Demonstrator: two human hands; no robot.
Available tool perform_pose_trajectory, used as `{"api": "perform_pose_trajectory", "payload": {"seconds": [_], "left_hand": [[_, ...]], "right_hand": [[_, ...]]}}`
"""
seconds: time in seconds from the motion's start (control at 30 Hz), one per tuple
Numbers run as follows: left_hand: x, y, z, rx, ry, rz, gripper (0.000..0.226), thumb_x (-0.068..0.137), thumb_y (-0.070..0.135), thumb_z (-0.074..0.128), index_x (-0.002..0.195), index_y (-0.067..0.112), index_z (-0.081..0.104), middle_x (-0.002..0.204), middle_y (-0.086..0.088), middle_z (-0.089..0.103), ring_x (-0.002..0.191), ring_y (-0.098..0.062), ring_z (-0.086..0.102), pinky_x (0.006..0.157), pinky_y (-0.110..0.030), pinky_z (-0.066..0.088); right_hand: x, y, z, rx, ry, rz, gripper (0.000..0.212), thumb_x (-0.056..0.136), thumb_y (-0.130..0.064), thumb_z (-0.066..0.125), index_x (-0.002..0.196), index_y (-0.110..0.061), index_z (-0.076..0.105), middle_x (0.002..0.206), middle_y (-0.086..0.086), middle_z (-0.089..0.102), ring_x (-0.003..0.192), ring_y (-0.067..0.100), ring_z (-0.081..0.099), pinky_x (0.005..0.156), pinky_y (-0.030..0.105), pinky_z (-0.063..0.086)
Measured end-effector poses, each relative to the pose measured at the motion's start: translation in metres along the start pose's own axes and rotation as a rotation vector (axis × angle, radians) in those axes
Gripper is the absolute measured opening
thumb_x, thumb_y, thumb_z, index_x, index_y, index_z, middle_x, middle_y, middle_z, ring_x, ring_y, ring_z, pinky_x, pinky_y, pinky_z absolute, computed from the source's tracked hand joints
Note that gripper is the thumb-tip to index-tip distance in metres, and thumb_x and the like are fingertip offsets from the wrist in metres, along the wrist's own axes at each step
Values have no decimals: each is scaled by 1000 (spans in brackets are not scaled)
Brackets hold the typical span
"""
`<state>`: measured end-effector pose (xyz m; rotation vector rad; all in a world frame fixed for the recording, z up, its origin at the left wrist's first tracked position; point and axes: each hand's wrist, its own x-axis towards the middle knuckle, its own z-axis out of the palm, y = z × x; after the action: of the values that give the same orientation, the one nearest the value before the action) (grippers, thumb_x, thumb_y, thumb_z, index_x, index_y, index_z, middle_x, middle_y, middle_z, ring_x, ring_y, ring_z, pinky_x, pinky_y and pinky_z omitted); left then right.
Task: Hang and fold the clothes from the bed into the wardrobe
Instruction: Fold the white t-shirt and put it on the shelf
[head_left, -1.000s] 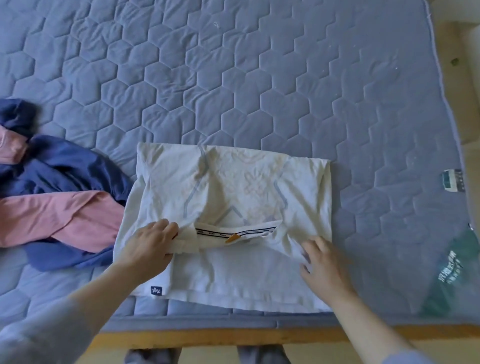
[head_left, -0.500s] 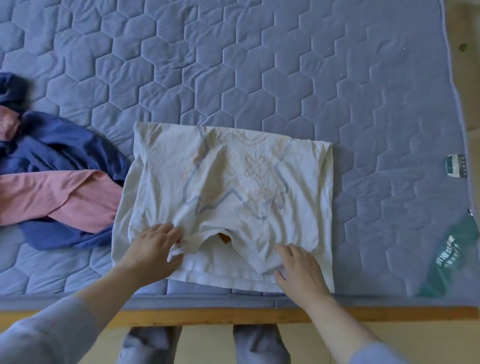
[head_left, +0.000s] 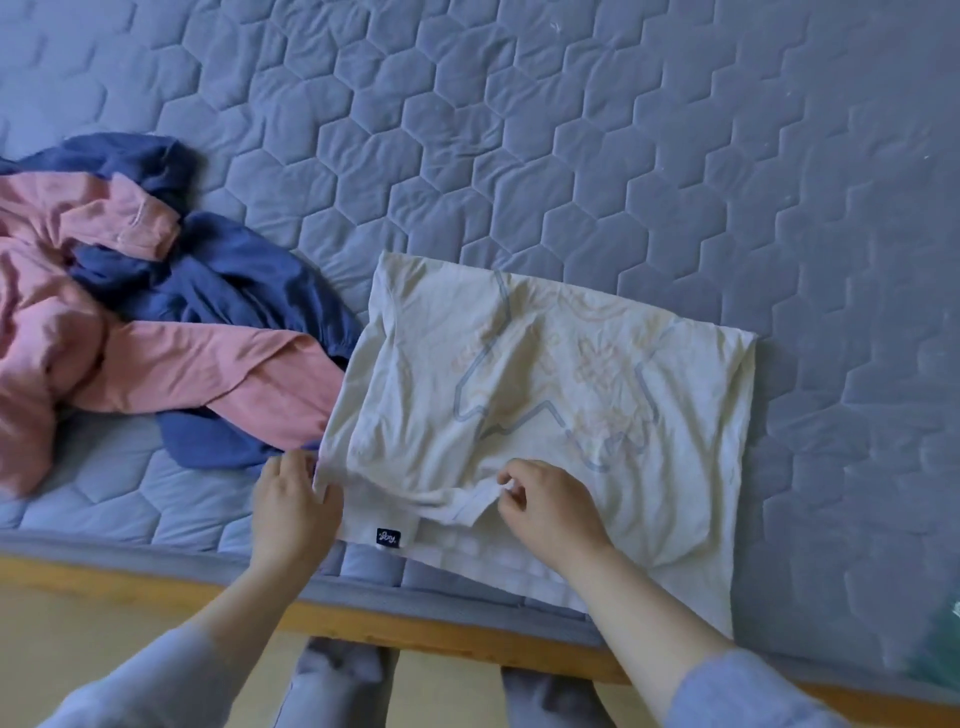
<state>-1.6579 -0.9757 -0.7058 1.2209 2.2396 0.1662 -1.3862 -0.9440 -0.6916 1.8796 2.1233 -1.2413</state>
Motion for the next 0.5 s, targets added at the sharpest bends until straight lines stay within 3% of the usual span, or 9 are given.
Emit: {"api": "perform_pose_trajectory", "payload": {"seconds": [0.1, 0.2, 0.3, 0.4, 0.5], "left_hand": [[1, -26, 1, -125, -159, -257, 32, 88, 22, 68, 110, 3, 58, 102, -9, 63, 90, -25, 58, 71, -34, 42], [6, -40, 3, -104, -235, -230, 10, 89, 20, 66, 92, 12, 61, 81, -1, 62, 76, -20, 56, 62, -33, 40], [10, -44, 0, -127, -193, -186, 22, 90, 18, 65, 74, 7, 56, 65, -2, 56, 62, -17, 48, 54, -32, 33], [10, -49, -12, -352, -178, -201, 27, 90, 16, 64, 70, 7, 49, 62, -2, 48, 58, -15, 42, 53, -29, 30], [1, -62, -28, -617, -257, -224, 25, 91, 15, 64, 75, 3, 49, 62, 2, 45, 60, -12, 41, 55, -23, 33]], "right_hand": [[13, -21, 12, 5, -43, -3, 23, 93, -25, 49, 111, -19, 61, 100, -4, 65, 91, 16, 60, 75, 28, 46], [20, -34, 27, -9, -81, 8, 22, 92, -27, 49, 110, -22, 61, 100, -7, 64, 90, 15, 60, 72, 27, 45], [25, -43, 37, -31, -87, 42, 22, 92, -30, 48, 109, -25, 61, 95, -11, 63, 85, 11, 59, 69, 27, 47], [29, -54, 42, -59, -62, 36, 23, 92, -28, 48, 111, -27, 61, 93, -13, 61, 79, 6, 54, 58, 16, 38], [33, -69, 46, -71, -58, 8, 23, 94, -28, 49, 114, -26, 61, 99, -10, 64, 79, 5, 54, 61, 19, 36]]}}
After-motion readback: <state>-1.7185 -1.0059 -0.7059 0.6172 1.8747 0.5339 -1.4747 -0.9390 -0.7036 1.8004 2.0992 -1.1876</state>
